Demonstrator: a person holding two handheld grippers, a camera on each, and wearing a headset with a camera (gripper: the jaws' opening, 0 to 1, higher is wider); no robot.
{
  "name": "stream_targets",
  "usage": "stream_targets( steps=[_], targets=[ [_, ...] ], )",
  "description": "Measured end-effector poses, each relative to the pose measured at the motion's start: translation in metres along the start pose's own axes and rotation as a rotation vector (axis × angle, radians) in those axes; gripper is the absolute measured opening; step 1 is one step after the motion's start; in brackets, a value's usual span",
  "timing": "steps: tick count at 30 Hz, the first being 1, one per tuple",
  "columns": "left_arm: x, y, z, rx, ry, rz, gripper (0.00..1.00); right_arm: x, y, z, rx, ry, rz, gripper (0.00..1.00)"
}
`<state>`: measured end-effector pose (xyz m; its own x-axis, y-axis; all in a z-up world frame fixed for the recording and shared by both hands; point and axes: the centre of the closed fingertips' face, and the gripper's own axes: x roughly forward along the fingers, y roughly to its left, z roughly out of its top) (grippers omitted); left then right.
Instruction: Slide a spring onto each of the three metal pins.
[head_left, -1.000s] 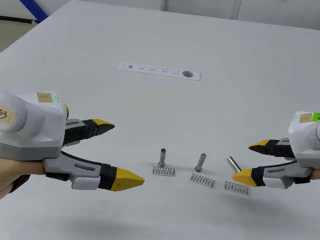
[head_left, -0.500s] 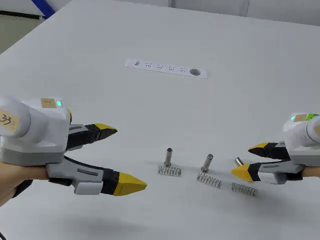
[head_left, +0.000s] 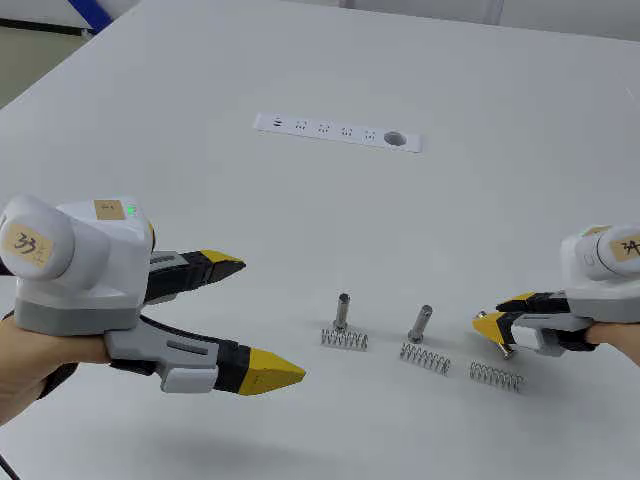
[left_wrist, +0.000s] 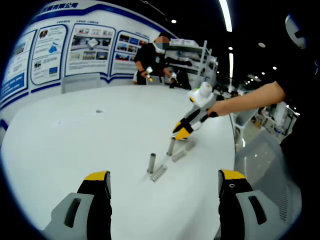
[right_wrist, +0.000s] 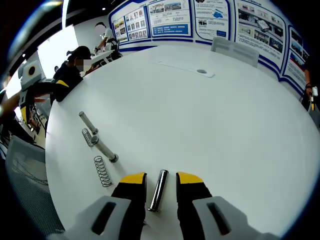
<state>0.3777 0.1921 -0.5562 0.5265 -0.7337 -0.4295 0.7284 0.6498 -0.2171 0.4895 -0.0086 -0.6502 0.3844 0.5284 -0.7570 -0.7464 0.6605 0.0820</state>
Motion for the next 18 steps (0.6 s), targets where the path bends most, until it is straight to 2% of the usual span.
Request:
stream_targets(
  steps=[7, 13, 16, 18],
  targets=[
    [-0.0016, 0.0022, -0.0002, -0.001, -0.001, 0.01, 0.9, 0.0032, -0.0012, -0.0014, -0.005, 0.017, -0.012, 0.22],
    [-0.0027, 0.0016, -0.0008, -0.004, -0.001, 0.01, 0.89, 0.0068, -0.0015, -0.004, 0.038, 0.041, -0.008, 0.2],
    [-0.0024, 0.0011, -0.0009, -0.004, 0.0, 0.009, 0.89, 0.0081, -0.0024, -0.0053, 0.012, 0.053, -0.023, 0.18],
    [-0.0024, 0.0007, -0.0001, -0.006, -0.004, 0.008, 0.89, 0.0091, -0.0013, -0.006, 0.026, 0.059, -0.021, 0.16]
  ],
)
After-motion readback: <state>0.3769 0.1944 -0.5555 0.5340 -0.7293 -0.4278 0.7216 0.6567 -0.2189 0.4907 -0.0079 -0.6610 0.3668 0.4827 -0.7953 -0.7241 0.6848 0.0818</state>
